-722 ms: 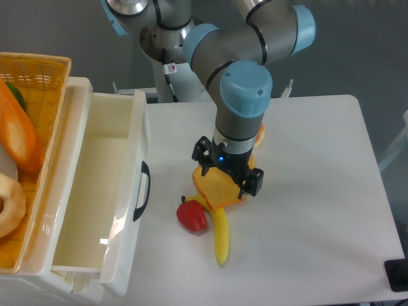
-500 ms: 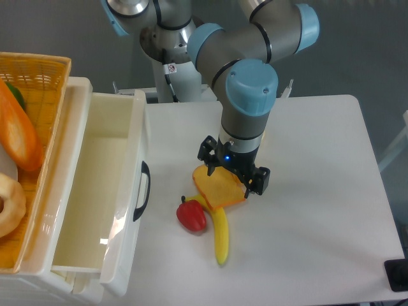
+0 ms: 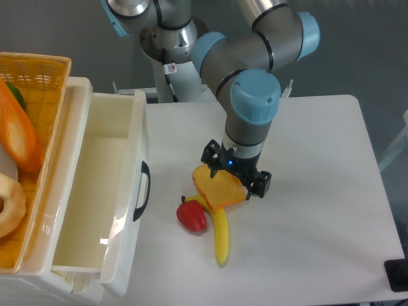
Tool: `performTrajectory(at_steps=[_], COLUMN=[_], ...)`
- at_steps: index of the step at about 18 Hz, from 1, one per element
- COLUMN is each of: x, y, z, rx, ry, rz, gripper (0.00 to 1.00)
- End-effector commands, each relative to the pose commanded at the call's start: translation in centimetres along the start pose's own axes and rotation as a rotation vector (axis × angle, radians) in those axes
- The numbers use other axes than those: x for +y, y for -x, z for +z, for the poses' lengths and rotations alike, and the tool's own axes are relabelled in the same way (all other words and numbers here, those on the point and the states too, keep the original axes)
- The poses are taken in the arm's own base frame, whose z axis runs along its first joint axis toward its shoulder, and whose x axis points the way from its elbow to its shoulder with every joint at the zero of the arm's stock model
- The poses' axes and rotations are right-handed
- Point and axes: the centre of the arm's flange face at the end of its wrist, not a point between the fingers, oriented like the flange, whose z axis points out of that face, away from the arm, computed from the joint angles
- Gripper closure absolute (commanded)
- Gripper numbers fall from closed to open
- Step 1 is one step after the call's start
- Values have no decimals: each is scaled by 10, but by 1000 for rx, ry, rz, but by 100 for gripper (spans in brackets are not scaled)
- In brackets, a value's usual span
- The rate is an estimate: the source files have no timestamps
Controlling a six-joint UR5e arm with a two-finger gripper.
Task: Pick up the bread slice
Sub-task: 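Lower the open gripper down over the yellow bread slice, then descend further and close the gripper on the bread slice edge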
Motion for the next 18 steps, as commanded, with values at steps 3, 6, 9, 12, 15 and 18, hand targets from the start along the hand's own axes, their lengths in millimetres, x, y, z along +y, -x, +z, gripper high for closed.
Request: performTrajectory(at_steps=[3,6,9,12,15,18], x=[1,0,2,13,20,23], y=[1,4,9,3,-2,-7], z=[19,30,47,62,79,93], rx=[21,34,58,93,125,148], ry=[9,18,34,51,64,76], rz=[4,12,6,-15,-23,-24], gripper=[0,0,0,0,0,0])
